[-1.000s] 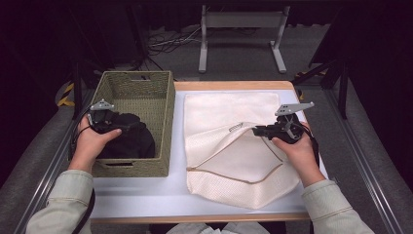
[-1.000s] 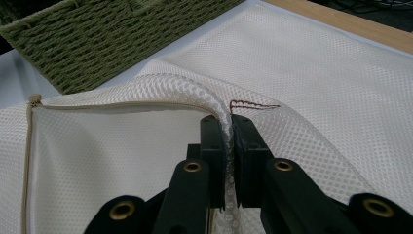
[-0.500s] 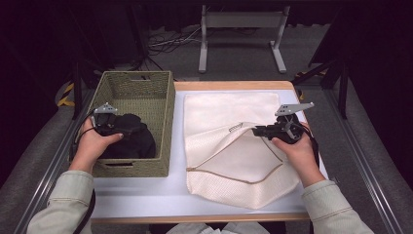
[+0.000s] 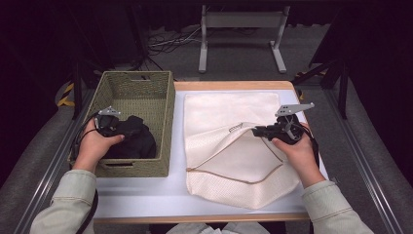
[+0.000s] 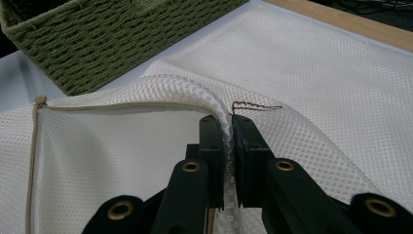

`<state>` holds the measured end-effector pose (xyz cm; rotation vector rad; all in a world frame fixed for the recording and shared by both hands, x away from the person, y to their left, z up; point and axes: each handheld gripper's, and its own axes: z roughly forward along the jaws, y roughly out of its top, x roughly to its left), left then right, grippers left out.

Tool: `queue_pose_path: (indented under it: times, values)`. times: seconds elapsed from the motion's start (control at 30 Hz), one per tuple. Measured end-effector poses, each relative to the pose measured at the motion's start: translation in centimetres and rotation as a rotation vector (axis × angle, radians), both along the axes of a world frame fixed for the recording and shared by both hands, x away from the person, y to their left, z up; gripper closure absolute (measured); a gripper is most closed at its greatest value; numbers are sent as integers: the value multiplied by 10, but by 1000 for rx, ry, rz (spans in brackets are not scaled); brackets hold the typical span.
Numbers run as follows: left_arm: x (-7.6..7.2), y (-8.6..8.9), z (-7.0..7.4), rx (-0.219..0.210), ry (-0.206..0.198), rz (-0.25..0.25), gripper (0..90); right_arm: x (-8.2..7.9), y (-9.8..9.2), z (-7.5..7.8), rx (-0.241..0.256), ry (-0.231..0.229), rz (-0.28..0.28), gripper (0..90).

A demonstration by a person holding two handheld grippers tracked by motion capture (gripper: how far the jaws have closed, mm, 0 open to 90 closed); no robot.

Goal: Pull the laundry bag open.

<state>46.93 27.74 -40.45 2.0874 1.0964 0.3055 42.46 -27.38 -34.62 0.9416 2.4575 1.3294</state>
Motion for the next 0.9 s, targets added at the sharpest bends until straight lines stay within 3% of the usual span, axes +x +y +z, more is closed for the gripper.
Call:
queue_pose_path:
  times: [0.07,0.13,0.3,0.47,0.6,0.67,0.9]
  values:
    - [-1,1,1,2,-4,-6,393,0,0,0,0,0,-1,834]
    - [-2,2,3,-17,4,-3,532,0,0,0,0,0,0,834]
    - [-5,2,7,-19,20,21,669,0,0,0,0,0,-1,834]
    - [-7,1,12,-2,16,18,710,0,0,1,1,1,-1,834]
    - [-10,2,18,-55,14,34,720,0,0,1,0,0,0,834]
    - [-12,2,23,-74,-7,32,722,1,0,1,-1,-3,1,834]
    - [-18,-1,42,-99,-55,28,734,1,0,1,-3,-3,2,834]
